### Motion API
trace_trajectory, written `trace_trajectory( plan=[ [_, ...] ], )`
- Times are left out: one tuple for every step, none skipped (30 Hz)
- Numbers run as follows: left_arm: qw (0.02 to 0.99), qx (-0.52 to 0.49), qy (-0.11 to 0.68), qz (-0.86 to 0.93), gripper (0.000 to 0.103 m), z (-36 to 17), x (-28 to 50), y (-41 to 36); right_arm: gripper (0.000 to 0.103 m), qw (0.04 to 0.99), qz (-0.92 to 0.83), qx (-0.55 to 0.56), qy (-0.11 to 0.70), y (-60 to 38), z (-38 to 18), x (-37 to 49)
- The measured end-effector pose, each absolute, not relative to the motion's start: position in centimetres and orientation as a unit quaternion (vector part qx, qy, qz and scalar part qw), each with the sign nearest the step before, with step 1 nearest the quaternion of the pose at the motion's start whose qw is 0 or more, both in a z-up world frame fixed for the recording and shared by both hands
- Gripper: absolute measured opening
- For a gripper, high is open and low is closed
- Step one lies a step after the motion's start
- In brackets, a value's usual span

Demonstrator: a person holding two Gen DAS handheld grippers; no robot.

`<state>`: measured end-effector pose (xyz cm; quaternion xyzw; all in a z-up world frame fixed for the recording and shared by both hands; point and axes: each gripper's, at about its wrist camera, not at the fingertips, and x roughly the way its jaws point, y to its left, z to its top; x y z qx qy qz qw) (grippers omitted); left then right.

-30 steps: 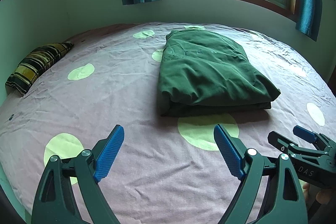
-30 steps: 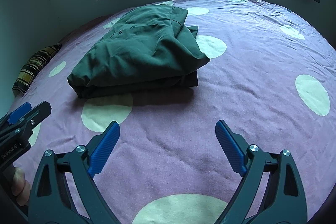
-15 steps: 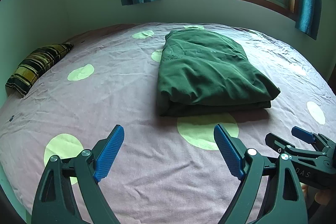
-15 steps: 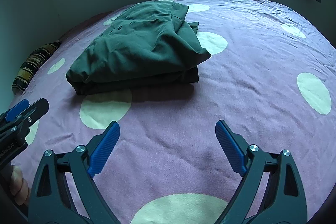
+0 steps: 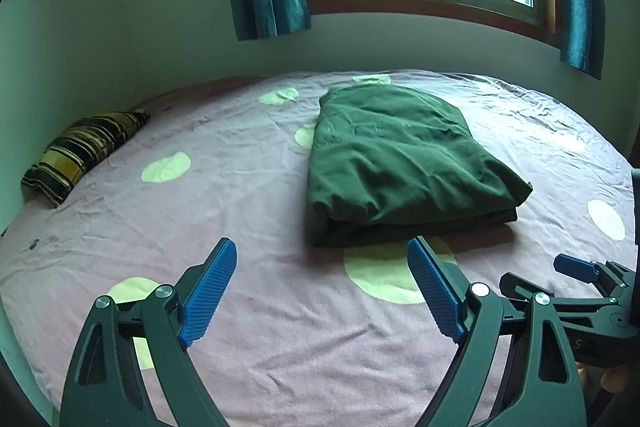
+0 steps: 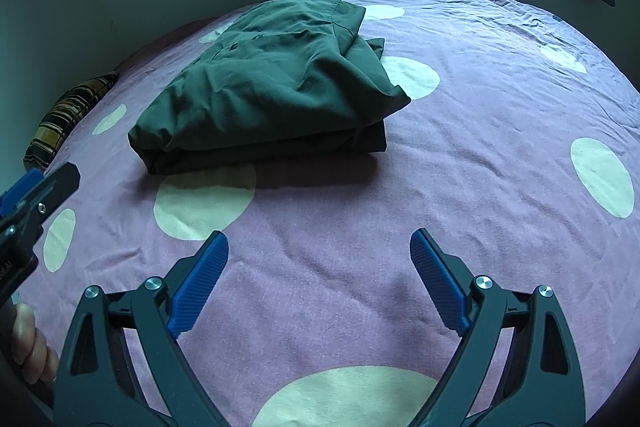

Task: Fold small clothes

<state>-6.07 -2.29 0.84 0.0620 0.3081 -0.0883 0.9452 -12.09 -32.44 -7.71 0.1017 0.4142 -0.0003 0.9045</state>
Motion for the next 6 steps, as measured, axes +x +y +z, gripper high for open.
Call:
trace_trajectory(
  plan=[
    [0.945, 0.06, 0.307, -0.089, 0.086, 1.0, -6.16, -2.29, 0.092, 0.905, -0.001, 0.102, 0.413, -32.46, -7.66, -12.11],
    [0.944, 0.058, 0.31, -0.094, 0.086, 1.2, -6.21, -2.3, 0.092, 0.905, -0.001, 0.103, 0.412, -32.44, -7.6, -12.13],
    [0.943, 0.058, 0.312, -0.096, 0.086, 1.3, -6.2, -2.32, 0.092, 0.906, -0.001, 0.105, 0.411, -32.51, -7.54, -12.14],
    [0.942, 0.055, 0.315, -0.098, 0.086, 1.41, -6.22, -2.35, 0.092, 0.906, -0.002, 0.106, 0.41, -32.5, -7.5, -12.21],
    [0.942, 0.049, 0.318, -0.1, 0.086, 1.55, -6.31, -2.32, 0.092, 0.906, -0.002, 0.107, 0.41, -32.51, -7.47, -12.28],
    [0.941, 0.047, 0.319, -0.1, 0.086, 1.64, -6.43, -2.34, 0.092, 0.905, -0.001, 0.109, 0.41, -32.56, -7.45, -12.28]
  ],
)
